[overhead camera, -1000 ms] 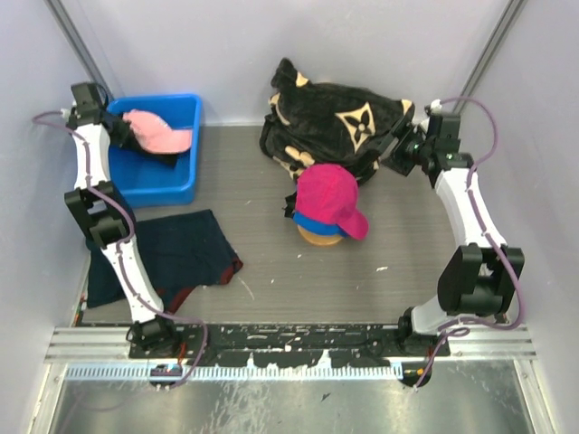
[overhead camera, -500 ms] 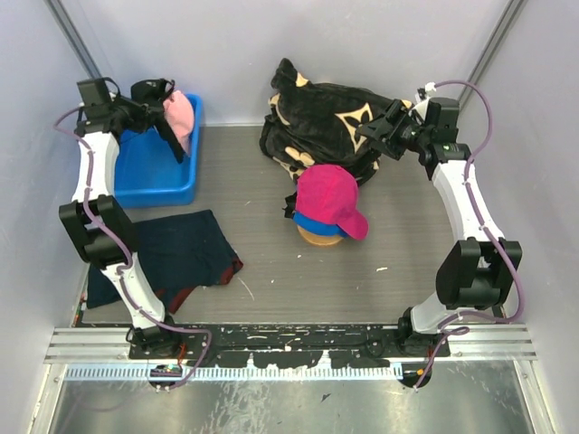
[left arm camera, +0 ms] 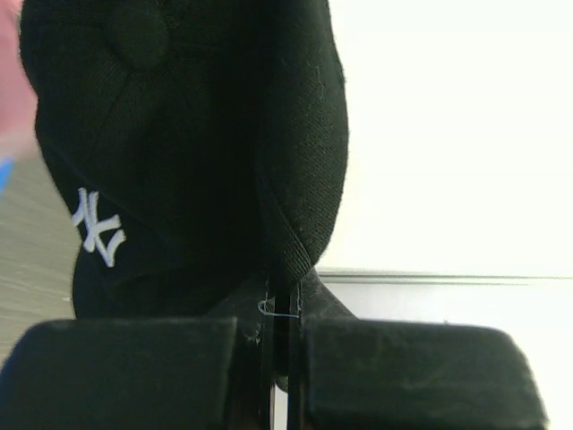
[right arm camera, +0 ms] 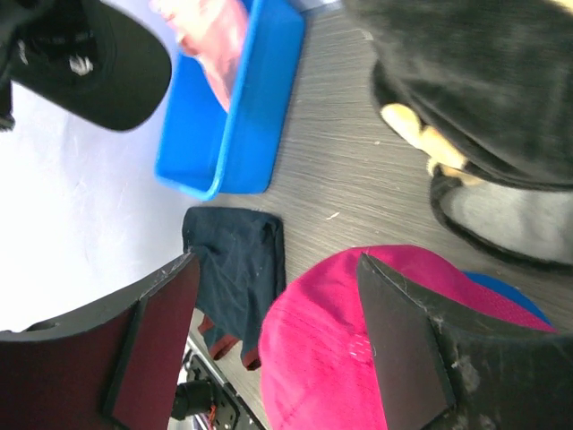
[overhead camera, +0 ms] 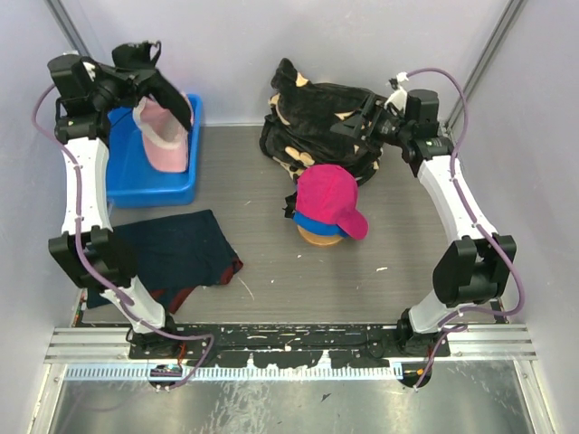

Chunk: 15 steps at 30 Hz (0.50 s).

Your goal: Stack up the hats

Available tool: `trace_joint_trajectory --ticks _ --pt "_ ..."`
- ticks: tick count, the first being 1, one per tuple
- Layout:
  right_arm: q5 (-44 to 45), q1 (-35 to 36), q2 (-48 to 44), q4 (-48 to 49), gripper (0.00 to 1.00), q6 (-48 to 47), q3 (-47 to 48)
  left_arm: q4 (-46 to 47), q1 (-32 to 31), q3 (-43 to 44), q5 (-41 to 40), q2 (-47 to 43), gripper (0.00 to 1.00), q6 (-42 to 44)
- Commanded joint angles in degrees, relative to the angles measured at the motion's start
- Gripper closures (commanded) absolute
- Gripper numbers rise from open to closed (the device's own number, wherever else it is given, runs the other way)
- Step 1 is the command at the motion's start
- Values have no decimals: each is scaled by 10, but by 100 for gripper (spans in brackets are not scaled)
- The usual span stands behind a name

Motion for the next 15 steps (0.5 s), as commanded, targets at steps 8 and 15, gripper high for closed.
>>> trace_joint_trajectory --ticks 8,15 --pt "74 167 -44 151 18 -210 26 39 -98 25 -6 -49 98 -212" --pt "216 277 -83 294 16 -410 -78 -16 -168 52 -11 -59 98 -286"
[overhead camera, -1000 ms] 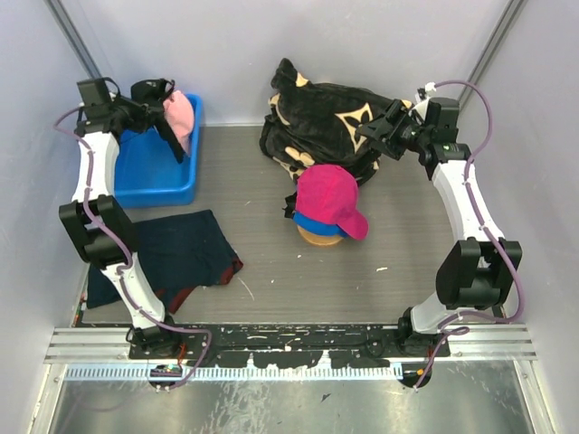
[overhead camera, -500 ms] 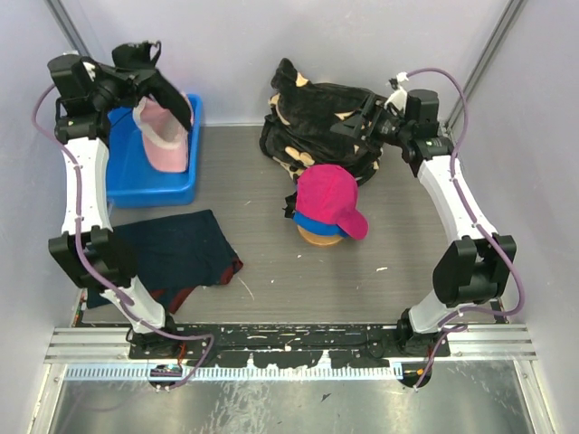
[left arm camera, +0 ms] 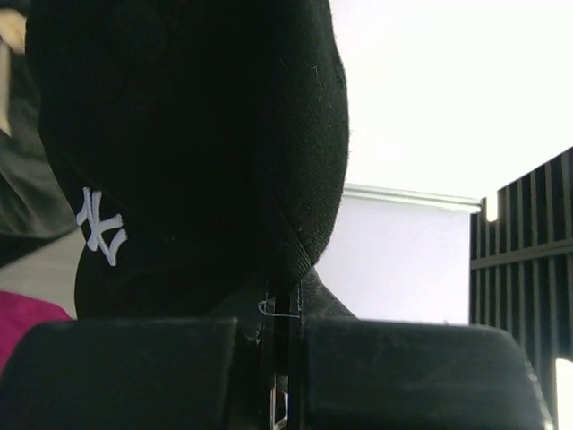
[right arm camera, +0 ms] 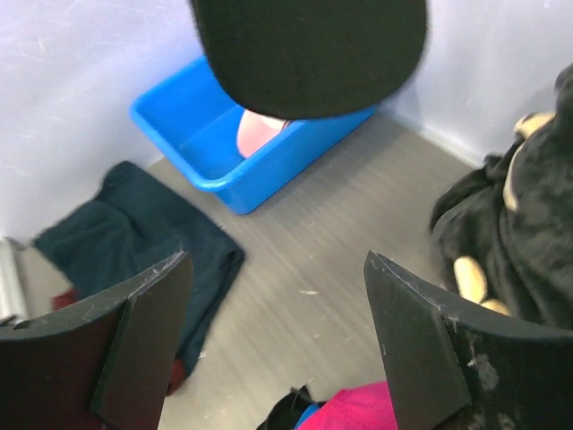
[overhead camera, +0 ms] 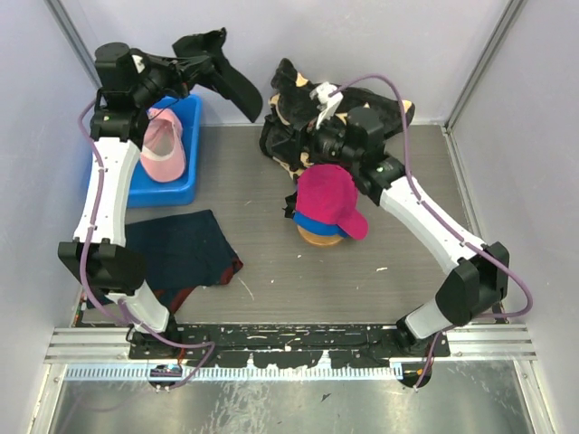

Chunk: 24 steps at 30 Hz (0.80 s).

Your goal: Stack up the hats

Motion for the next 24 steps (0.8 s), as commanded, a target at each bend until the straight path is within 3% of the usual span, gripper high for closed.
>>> trace_joint_trajectory --ticks 1,5,13,24 --pt "107 53 -58 184 15 -161 -76 -15 -30 16 -3 -28 98 -75" --pt "148 85 -85 309 8 -235 -167 -58 -52 40 -3 -39 98 -86" --pt "259 136 -119 416 7 -357 -235 -121 -58 64 -5 -65 98 -76" --pt "277 171 -95 462 7 -444 -230 -155 -79 53 -8 -88 98 -72"
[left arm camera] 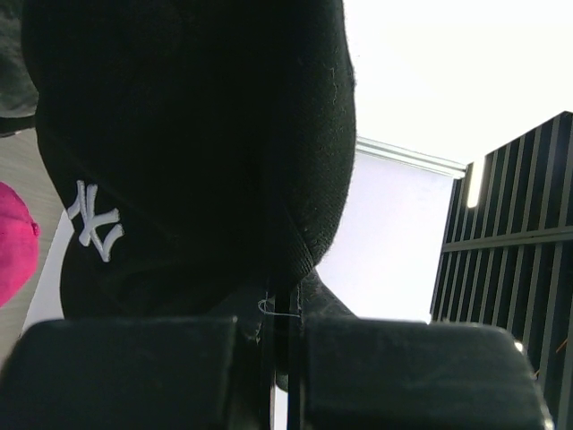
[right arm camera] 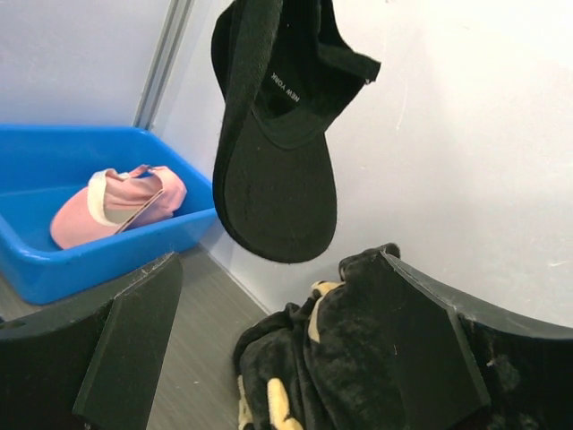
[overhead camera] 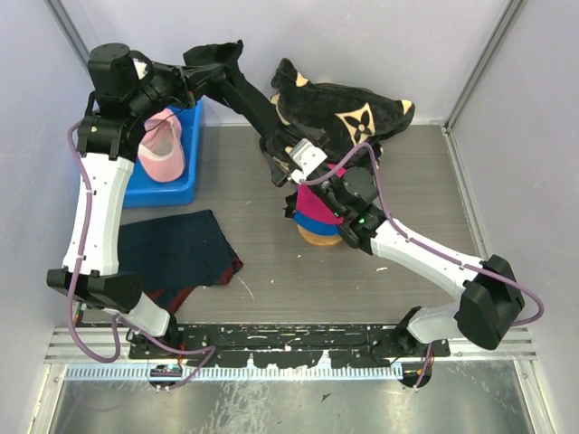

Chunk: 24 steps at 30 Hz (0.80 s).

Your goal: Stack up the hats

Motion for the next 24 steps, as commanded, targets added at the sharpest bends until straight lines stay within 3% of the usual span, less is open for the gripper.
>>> trace_joint_trajectory --ticks 1,9,12,14,16,22,24 --pt "20 12 9 57 7 -52 24 -7 -13 9 0 -19 98 2" --pt "18 22 50 69 10 -68 49 -12 -48 -3 -11 -28 98 -3" --pt "25 24 64 77 17 -73 55 -12 -54 -3 -12 -29 98 -4" --pt "29 24 69 87 29 -73 57 -12 -55 -7 -12 -32 98 -5" --pt "34 24 72 89 47 -70 59 -10 -55 -13 -13 -37 98 -7" --pt "60 24 68 105 77 -69 52 -1 -53 -22 -16 -42 98 -7" --pt "63 24 63 103 96 -68 52 4 -52 -22 -16 -39 98 -7"
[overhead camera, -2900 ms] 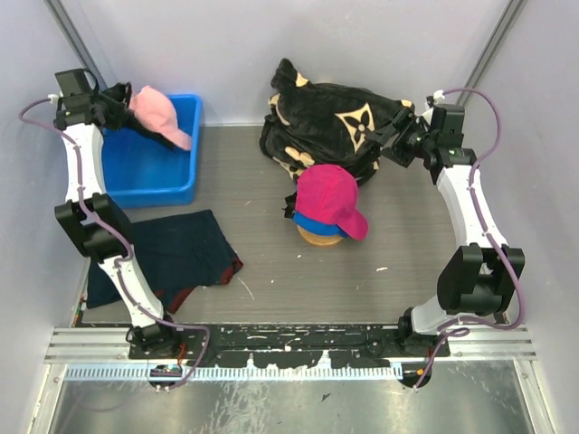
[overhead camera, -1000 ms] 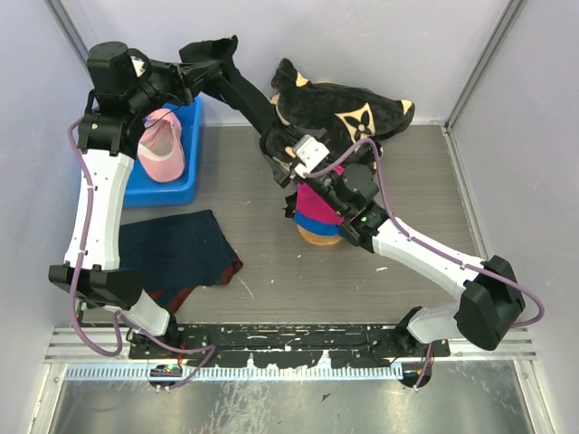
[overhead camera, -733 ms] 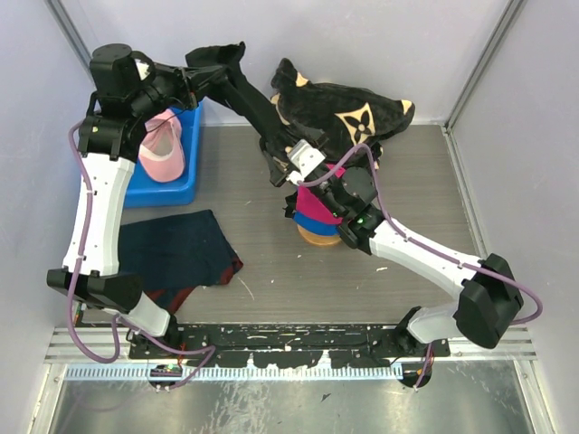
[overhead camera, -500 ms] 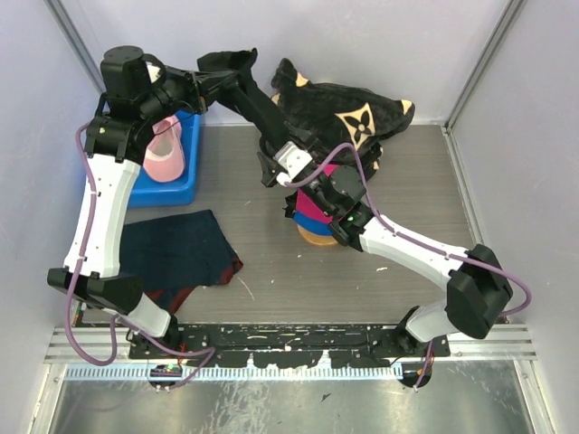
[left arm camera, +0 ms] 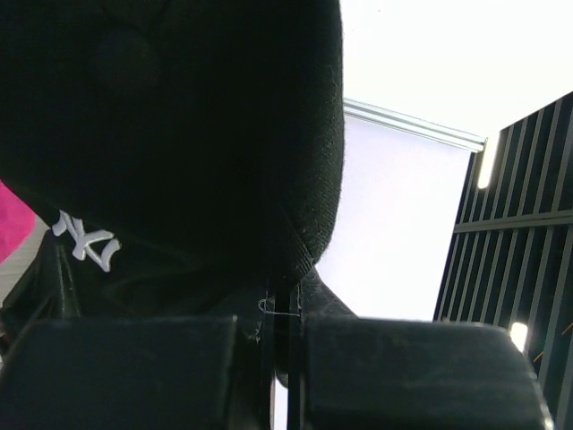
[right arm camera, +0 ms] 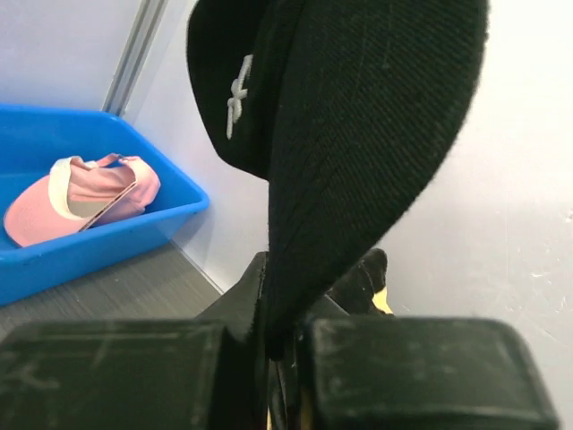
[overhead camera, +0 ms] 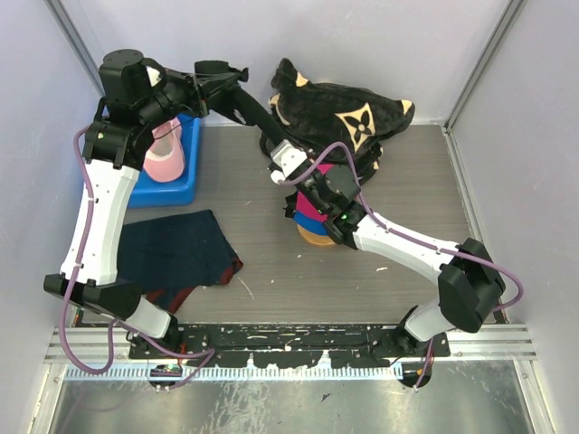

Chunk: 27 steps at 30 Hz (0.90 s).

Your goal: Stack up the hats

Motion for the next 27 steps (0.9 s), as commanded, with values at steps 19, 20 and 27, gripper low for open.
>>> trace_joint_trajectory --ticks 19,20,27 --pt "-87 -110 -103 -400 99 320 299 116 112 55 -73 28 34 183" --pt "-95 -129 -97 -443 99 345 327 108 113 46 -75 23 34 206" --pt "-272 -277 -13 -611 99 595 508 128 128 -115 -24 -11 34 265"
